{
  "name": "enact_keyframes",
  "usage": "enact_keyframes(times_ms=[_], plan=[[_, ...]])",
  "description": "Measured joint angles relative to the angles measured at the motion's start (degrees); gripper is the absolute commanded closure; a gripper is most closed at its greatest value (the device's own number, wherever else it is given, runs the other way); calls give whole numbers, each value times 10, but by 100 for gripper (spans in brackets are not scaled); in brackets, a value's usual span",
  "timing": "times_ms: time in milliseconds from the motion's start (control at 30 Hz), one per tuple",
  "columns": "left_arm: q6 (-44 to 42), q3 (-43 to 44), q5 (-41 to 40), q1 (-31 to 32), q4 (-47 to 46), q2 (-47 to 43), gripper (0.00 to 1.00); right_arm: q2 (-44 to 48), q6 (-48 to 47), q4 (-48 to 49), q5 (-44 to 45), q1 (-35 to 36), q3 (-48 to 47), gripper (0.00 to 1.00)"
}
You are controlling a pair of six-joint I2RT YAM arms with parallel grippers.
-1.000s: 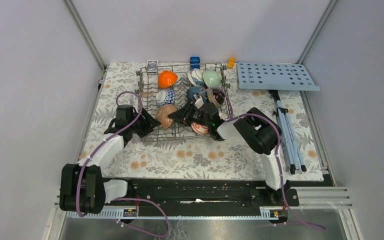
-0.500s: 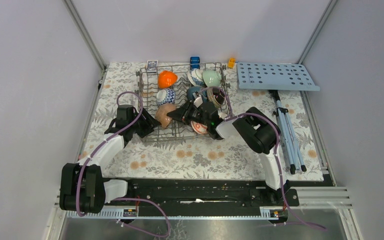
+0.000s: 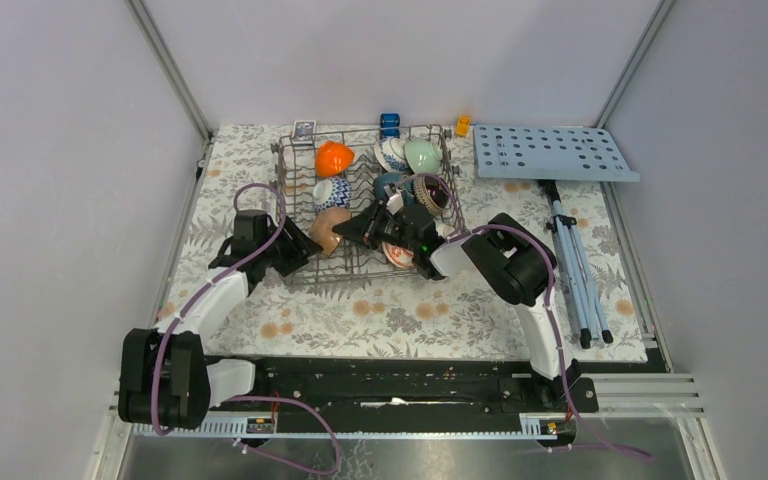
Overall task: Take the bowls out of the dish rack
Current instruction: Pick up the bowl from the dish rack.
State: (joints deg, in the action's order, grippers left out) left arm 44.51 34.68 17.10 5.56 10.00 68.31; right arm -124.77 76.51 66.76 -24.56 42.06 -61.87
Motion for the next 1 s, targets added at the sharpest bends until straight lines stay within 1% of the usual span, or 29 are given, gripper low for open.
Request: enact_keyframes(times_ms=[400, 667, 833, 900, 933, 1000], plan=[[-1, 10, -1, 1, 20, -4, 41, 0, 5, 9, 2, 0, 2, 100], [-11, 33, -9, -4, 42, -5, 32, 0, 2, 22, 0, 0, 15, 100], [-14, 56, -16, -8, 43, -5, 31, 4, -6, 29, -2, 0, 26, 100], [-14, 62, -20, -8, 42, -4, 31, 8, -9, 29, -2, 0, 31, 91], [-14, 64, -22, -8, 40, -2, 31, 9, -11, 28, -2, 0, 33, 83], [-14, 66, -24, -8, 38, 5, 31, 12, -16, 26, -5, 0, 35, 69]])
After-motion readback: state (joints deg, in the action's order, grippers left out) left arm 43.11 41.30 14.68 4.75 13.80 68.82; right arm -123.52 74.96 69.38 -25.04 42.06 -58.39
